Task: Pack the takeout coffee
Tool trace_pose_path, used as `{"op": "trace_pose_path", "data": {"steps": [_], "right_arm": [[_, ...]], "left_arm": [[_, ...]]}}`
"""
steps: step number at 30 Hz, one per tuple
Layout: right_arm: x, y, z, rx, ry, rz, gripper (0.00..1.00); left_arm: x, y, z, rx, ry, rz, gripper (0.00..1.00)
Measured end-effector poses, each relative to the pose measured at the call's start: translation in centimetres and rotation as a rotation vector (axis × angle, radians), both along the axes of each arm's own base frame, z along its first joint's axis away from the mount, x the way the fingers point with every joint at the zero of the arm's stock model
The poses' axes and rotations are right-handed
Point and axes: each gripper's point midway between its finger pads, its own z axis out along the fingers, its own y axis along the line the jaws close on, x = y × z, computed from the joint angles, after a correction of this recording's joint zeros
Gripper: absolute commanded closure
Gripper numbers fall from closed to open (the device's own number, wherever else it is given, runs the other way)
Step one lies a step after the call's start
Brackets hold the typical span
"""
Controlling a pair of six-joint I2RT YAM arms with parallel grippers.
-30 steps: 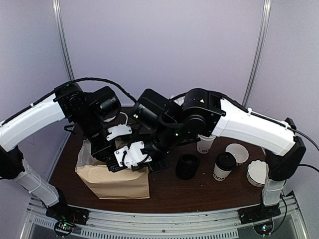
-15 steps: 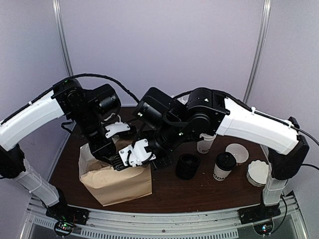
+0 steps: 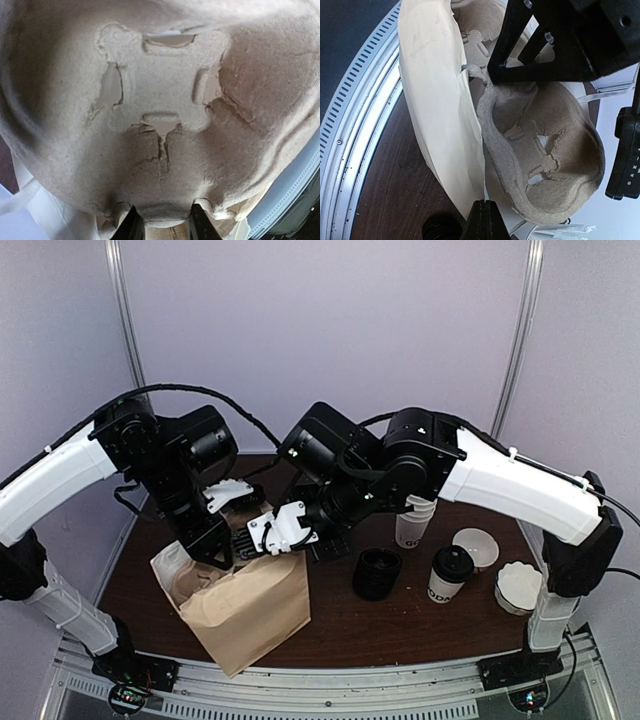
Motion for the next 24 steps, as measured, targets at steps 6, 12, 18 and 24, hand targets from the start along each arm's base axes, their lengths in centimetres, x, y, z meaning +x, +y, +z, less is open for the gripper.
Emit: {"op": "trace_pose_path", "data": {"steps": [6, 12, 18, 24], "right_arm": [[-0.1, 0.0, 0.0, 0.003, 0.007, 0.002, 0.92], [-0.2, -0.8, 1.1, 0.017, 0.024, -0.011, 0.71], [-0.1, -2.0, 5.5, 0.118, 0.086, -0.031, 0.6], [0.1, -3.9, 8.9, 0.204, 0.108, -0.051, 0.59]], "left_arm": [[-0.9, 0.6, -0.5, -0.013, 0.029, 0.035, 0.86], [-1.1, 1.1, -2.2, 0.06, 0.071, 0.03, 0.86], [-0.8, 1.7, -3.4, 0.143, 0.075, 0.007, 0.86], [-0.1, 2.5, -4.6, 0.221, 0.051, -0.021, 0.86]]}}
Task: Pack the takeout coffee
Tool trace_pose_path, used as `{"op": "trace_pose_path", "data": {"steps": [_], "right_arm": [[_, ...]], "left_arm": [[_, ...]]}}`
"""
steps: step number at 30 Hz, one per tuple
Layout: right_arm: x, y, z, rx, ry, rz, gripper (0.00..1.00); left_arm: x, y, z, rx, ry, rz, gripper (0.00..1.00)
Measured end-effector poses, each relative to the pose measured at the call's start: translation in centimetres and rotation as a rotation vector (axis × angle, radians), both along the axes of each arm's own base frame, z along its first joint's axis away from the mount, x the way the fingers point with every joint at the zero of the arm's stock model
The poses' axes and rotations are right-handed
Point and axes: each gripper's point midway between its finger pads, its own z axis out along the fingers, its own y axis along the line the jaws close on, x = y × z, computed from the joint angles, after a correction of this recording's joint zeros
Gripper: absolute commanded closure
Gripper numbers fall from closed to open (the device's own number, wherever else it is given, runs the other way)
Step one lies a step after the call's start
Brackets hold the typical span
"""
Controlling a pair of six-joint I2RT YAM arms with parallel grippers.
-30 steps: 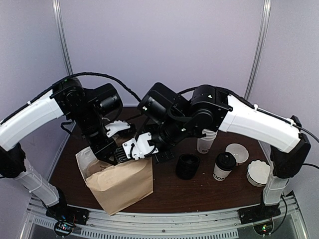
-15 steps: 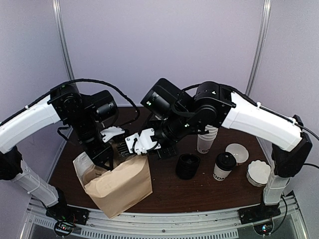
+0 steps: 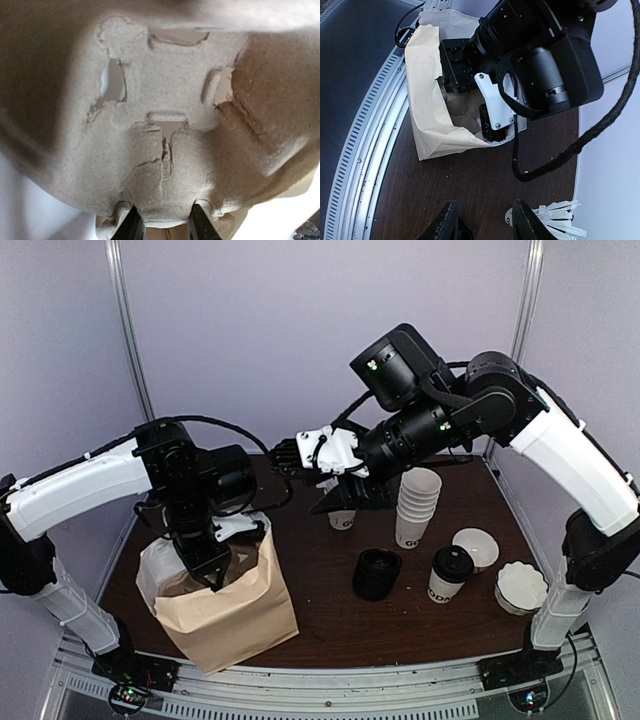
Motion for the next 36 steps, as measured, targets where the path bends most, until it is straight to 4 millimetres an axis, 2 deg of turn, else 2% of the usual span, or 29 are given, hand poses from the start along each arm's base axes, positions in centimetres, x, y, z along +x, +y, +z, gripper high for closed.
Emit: {"op": "trace_pose_path", "data": {"steps": [2, 4, 10, 16, 18, 22, 23, 24, 25, 31, 36], "right_arm": [[0.2, -0.4, 0.2, 0.007, 0.007, -0.006, 0.58], [0.3, -0.6, -0.1, 0.003, 0.021, -0.016, 0.52], [-0.5, -0.4, -2.2, -0.042, 0.086, 0.016, 0.42], [-4.8, 2.1, -4.3, -0.099, 0.113, 0.154, 0.41], [-6.1, 3.5, -5.5, -0.128, 0.121, 0.196, 0.4], [-7.5, 6.0, -8.2, -0.187, 0.123, 0.23, 0.4], [-7.6, 6.5, -8.8, -0.2, 0.119, 0.231, 0.4], [-7.6, 6.9, -9.2, -0.209, 0.113, 0.229, 0.39], [-7.5, 7.3, -9.5, -0.213, 0.108, 0.227, 0.39], [-6.5, 8.1, -10.6, -0.244, 0.054, 0.188, 0.38], [-6.6, 7.9, -10.8, -0.252, 0.054, 0.186, 0.38]], "left_arm": [[-0.2, 0.5, -1.0, 0.037, 0.018, -0.007, 0.86], [-0.4, 0.8, -1.7, 0.057, 0.03, -0.014, 0.84], [-0.4, 0.6, -1.2, 0.034, 0.021, -0.039, 0.8], [0.2, 0.1, 0.1, 0.003, -0.014, -0.056, 0.67], [0.2, 0.2, 0.2, 0.007, -0.017, -0.058, 0.66], [0.1, 0.3, 0.2, 0.012, -0.009, -0.059, 0.62], [0.0, 0.3, 0.2, 0.011, -0.006, -0.06, 0.6], [0.0, 0.3, 0.2, 0.01, -0.005, -0.061, 0.42], [0.0, 0.3, 0.2, 0.01, -0.004, -0.062, 0.31], [0.2, 0.2, 1.0, -0.002, -0.024, -0.07, 0.3], [1.1, -0.7, 4.3, -0.103, -0.108, -0.071, 0.3]]}}
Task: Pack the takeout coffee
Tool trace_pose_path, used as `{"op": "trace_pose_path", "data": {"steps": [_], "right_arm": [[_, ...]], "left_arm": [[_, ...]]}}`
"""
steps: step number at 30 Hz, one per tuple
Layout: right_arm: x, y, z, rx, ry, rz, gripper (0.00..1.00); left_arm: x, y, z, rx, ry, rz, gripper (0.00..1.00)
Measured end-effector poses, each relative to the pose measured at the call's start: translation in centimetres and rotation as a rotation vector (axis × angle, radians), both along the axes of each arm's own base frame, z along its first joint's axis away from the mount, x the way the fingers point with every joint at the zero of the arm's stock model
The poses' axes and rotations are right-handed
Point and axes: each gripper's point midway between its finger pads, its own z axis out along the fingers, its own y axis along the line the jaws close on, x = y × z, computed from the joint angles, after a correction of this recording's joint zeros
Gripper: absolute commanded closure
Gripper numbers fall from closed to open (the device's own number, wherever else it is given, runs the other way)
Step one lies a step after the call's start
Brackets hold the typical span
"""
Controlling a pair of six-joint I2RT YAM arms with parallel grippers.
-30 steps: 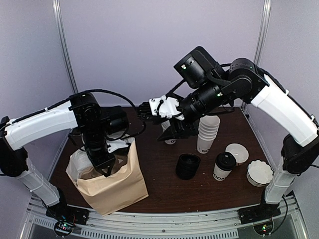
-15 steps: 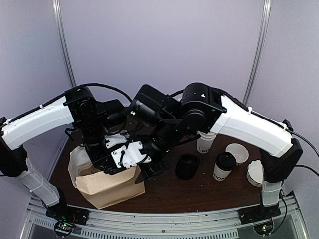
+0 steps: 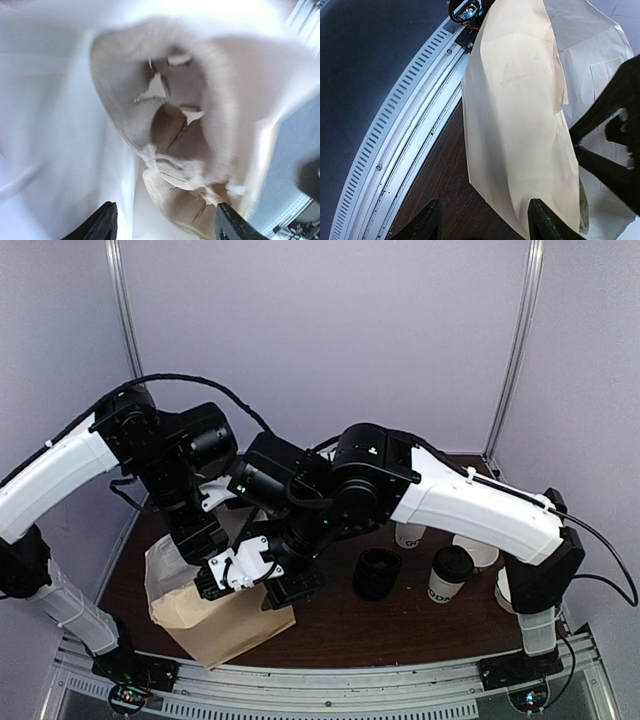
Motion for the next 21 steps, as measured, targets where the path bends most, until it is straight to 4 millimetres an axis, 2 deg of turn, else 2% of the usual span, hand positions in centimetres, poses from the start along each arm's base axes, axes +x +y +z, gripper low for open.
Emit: {"op": "trace_pose_path", "data": {"steps": [4, 10, 14, 17, 19, 21], "right_arm": [[-0.1, -0.3, 0.5, 0.008, -0.001, 0.001, 0.38], [-0.2, -1.0, 3.3, 0.076, -0.015, 0.0, 0.38], [-0.4, -1.7, 5.0, 0.11, -0.02, -0.001, 0.38], [-0.4, -2.0, 5.8, 0.13, -0.028, -0.004, 0.32], [-0.1, -1.9, 6.0, 0.138, -0.044, -0.011, 0.26], [0.2, -1.5, 5.9, 0.145, -0.052, -0.018, 0.23]], "left_arm": [[0.3, -0.4, 3.5, -0.111, -0.072, 0.0, 0.31], [0.0, -0.1, 6.3, -0.194, -0.123, 0.0, 0.35], [0.9, -0.2, 9.5, -0.271, -0.214, 0.023, 0.35], [1.3, 0.7, 12.0, -0.335, -0.31, 0.048, 0.29], [1.3, 2.1, 13.3, -0.371, -0.372, 0.07, 0.28], [1.1, 3.4, 13.8, -0.384, -0.409, 0.093, 0.27]]}}
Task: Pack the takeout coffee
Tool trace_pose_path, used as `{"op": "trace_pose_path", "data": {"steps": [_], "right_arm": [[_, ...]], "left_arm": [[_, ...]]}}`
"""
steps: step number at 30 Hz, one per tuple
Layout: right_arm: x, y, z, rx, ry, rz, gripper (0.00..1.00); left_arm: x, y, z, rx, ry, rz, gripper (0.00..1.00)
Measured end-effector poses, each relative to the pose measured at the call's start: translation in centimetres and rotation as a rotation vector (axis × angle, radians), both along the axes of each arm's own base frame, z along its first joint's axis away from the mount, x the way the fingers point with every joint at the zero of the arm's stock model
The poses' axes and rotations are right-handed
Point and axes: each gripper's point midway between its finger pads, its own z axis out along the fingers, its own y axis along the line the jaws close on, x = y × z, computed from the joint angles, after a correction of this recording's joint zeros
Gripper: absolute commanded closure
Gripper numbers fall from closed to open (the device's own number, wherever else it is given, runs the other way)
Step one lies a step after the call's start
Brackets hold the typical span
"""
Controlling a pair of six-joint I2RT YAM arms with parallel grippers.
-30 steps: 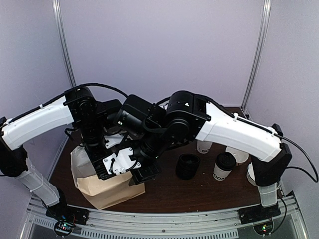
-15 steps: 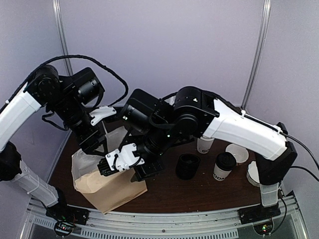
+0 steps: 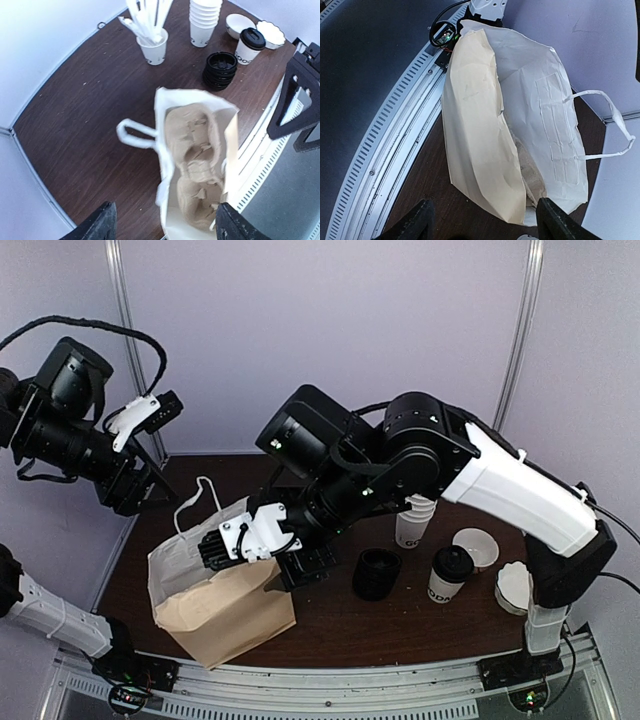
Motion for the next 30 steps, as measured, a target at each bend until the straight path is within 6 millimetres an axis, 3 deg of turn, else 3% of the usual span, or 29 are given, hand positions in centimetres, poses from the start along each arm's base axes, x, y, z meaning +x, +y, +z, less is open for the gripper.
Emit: {"op": "trace_pose_path", "data": {"steps": [6, 11, 17, 22, 25, 27, 29, 30], "right_arm": [[1.2, 2.3, -1.8, -0.004, -0.012, -0.026, 0.18], [2.5, 4.6, -3.7, -0.005, 0.012, -0.041, 0.17], [3.0, 5.2, -5.9, -0.045, 0.068, -0.044, 0.23], [1.8, 4.9, -7.4, -0.091, 0.136, -0.008, 0.41], [1.0, 4.7, -7.4, -0.098, 0.174, 0.012, 0.64], [0.4, 4.6, -6.9, -0.091, 0.188, 0.028, 0.82], [-0.1, 4.3, -6.3, -0.081, 0.192, 0.04, 0.94], [-0.4, 4.1, -5.8, -0.075, 0.189, 0.047, 0.99]], "left_arm": [[0.7, 2.6, -2.8, 0.119, -0.002, 0.106, 0.2], [0.8, 2.3, -7.0, 0.227, 0.066, 0.106, 0.21], [1.3, 1.8, -9.1, 0.227, 0.104, 0.123, 0.31], [2.2, 1.7, -10.7, 0.237, 0.127, 0.141, 0.51], [2.4, 0.9, -10.6, 0.214, 0.121, 0.112, 0.6], [2.5, 0.4, -10.5, 0.201, 0.12, 0.093, 0.75], [2.6, -0.1, -10.6, 0.197, 0.122, 0.074, 0.94], [2.7, -0.4, -10.7, 0.197, 0.125, 0.066, 0.96]]}}
